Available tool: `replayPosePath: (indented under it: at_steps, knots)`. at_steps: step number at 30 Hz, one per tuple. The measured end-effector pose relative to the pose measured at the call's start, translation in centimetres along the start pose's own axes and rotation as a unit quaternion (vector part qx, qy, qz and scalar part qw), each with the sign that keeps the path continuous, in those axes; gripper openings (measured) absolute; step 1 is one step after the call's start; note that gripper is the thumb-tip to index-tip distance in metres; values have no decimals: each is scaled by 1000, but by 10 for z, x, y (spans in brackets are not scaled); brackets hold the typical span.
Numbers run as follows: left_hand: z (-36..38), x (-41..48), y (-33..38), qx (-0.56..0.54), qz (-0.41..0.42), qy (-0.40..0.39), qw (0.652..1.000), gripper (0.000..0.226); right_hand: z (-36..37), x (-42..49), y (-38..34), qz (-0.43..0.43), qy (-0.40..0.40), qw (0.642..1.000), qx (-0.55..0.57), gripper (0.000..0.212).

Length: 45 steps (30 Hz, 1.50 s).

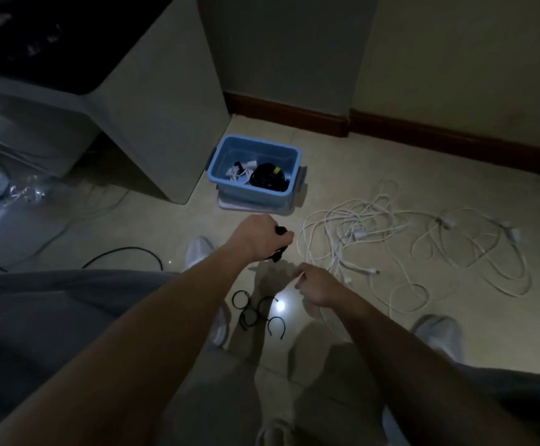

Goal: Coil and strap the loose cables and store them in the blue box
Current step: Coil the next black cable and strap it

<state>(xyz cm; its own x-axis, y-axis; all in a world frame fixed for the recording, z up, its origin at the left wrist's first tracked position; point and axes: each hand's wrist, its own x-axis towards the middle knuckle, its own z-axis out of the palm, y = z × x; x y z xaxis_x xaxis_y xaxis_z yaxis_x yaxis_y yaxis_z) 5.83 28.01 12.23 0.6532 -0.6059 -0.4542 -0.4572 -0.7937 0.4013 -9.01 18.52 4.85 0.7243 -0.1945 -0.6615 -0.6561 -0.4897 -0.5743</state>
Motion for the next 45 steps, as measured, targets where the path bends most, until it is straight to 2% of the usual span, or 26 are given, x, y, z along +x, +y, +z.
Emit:
replayPosePath:
  at_steps: [4, 7, 9, 12, 16, 18, 21, 23, 26, 32, 34, 36, 45]
  knots:
    - [17, 24, -27, 7, -18, -19, 1000, 54, 48, 30, 12, -17, -54, 992, -117, 40]
    - [23, 39, -38, 0, -31, -26, 999, 54, 76, 47, 14, -72, -84, 964, -242, 39]
    - [27, 49, -45, -13, -42, -27, 999, 52, 92, 57, 13, -93, -99, 949, -285, 37]
    - [30, 59, -50, -26, -51, -23, 998, 51, 104, 65, 11, -103, -126, 939, -302, 40]
    - [32, 63, -53, -26, -56, -24, 998, 52, 109, 67, 7, -122, -72, 942, -304, 52]
    - [31, 63, -52, -31, -57, -25, 998, 53, 105, 67, 5, -124, -72, 942, -302, 44]
    - [22, 58, -46, -45, -52, -12, 998, 54, 85, 68, -2, -106, -61, 968, -218, 20]
    - [12, 55, -41, -53, -51, -3, 997, 53, 61, 67, -9, -84, -28, 986, -144, 17]
    - [-13, 45, -24, -101, -23, 0, 995, 43, 12, 52, -21, -57, 33, 997, -50, 23]
    - [-78, 19, 26, -160, 2, 59, 985, 48, -90, -4, -54, -98, 175, 976, 84, 23]
    - [-97, 8, 41, -202, 13, 76, 976, 49, -117, -25, -66, -128, 174, 971, 104, 18]
    - [-117, -6, 56, -253, 25, 93, 963, 48, -140, -50, -81, -162, 159, 969, 93, 3]
    - [-180, -52, 107, -366, 75, 166, 912, 52, -214, -156, -138, -234, 191, 939, 167, 33]
